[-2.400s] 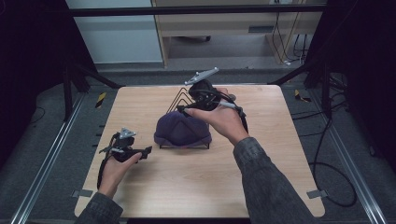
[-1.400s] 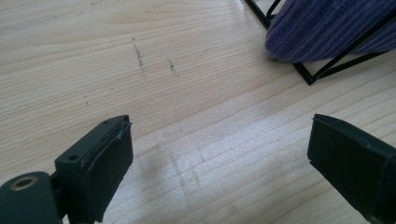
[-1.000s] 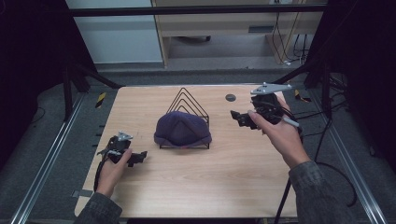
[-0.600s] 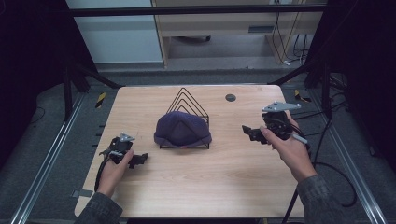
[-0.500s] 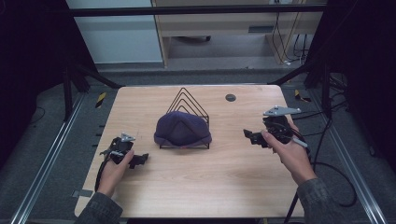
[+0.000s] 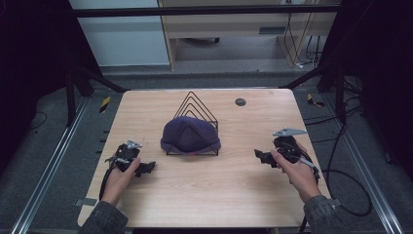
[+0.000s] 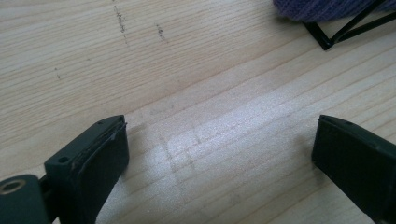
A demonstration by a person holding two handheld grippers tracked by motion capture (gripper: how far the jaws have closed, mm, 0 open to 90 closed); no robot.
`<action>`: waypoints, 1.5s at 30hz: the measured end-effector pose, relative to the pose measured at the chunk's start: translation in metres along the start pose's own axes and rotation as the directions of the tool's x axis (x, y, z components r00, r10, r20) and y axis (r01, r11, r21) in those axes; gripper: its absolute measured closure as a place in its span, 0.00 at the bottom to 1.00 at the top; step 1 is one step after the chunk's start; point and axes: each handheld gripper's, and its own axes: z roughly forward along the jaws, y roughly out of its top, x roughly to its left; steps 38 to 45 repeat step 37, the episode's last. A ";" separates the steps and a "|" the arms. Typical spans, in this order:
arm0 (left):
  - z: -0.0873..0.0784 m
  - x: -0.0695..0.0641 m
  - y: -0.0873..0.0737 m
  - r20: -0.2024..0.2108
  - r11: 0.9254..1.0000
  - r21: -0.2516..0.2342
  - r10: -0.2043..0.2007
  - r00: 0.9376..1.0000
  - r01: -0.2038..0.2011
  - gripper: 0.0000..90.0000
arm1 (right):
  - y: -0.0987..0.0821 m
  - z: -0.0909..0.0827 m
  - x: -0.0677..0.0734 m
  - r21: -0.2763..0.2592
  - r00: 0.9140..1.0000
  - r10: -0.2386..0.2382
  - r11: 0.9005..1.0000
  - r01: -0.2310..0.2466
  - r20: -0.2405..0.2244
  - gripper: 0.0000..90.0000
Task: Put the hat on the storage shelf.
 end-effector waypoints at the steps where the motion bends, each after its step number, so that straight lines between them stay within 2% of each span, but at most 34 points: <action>1: 0.000 0.000 0.000 0.000 1.000 -0.001 0.000 1.000 0.000 0.03 | -0.003 0.004 0.000 0.006 1.000 0.005 1.000 -0.005 0.001 0.13; 7: 0.001 -0.001 -0.001 0.003 1.000 -0.004 0.001 1.000 -0.001 0.01 | -0.020 0.022 0.000 0.045 0.999 0.043 0.998 -0.043 0.010 0.14; 13: 0.001 -0.001 -0.001 0.005 1.000 -0.006 0.006 1.000 -0.006 0.00 | -0.030 0.034 0.002 0.075 0.999 0.049 0.996 -0.050 0.014 0.14; 18: 0.001 0.000 -0.002 0.012 1.000 -0.011 0.012 1.000 -0.012 0.00 | -0.041 0.043 0.003 0.103 0.998 0.047 0.993 -0.052 0.047 0.14; 24: 0.002 0.000 -0.002 0.014 1.000 -0.012 0.011 1.000 -0.011 0.00 | -0.048 0.046 0.009 0.078 0.996 0.014 0.997 -0.021 0.087 0.11; 26: 0.002 0.000 -0.002 0.014 1.000 -0.013 0.011 1.000 -0.011 0.00 | -0.054 0.048 0.015 0.041 0.993 -0.009 0.999 0.005 0.118 0.09; 27: 0.002 0.000 -0.002 0.014 1.000 -0.013 0.012 1.000 -0.011 0.00 | -0.057 0.047 0.018 0.024 0.993 -0.001 1.000 -0.002 0.121 0.08; 32: 0.001 -0.001 -0.002 0.014 1.000 -0.014 0.008 1.000 -0.008 0.00 | -0.061 0.044 0.022 0.016 0.993 -0.002 1.000 0.000 0.119 0.08; 45: 0.002 0.000 -0.002 0.017 1.000 -0.017 0.014 1.000 -0.013 0.00 | -0.061 0.044 0.022 0.019 0.993 -0.001 1.000 -0.001 0.117 0.07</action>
